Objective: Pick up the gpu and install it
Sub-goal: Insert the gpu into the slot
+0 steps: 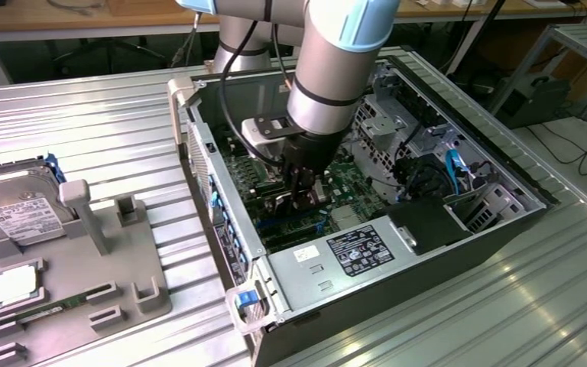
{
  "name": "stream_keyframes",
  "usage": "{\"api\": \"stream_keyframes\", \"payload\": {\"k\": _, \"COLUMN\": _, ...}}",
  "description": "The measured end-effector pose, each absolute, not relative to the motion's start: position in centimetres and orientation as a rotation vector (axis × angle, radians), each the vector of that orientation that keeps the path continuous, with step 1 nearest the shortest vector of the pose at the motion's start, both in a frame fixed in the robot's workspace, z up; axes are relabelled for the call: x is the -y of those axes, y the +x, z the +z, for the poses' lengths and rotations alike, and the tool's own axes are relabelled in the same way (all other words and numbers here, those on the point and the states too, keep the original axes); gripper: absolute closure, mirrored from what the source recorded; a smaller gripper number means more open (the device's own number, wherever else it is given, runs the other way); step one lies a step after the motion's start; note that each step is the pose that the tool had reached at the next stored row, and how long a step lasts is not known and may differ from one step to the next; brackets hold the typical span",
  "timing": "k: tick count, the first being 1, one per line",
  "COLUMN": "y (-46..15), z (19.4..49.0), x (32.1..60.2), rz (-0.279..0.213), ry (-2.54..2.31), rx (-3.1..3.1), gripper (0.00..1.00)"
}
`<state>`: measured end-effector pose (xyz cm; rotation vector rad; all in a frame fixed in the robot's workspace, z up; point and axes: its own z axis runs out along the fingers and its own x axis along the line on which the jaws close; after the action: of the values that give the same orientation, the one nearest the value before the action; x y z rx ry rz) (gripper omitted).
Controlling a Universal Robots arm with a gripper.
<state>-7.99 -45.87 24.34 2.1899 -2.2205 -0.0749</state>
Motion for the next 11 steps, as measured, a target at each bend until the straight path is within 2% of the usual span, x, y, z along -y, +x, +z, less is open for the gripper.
{"api": "stream_keyframes", "payload": {"k": 11, "y": -8.07, "z": 24.24, "x": 45.87, "rz": -0.075, "ry": 2.19, "rx": 2.221, "gripper": 0.72}}
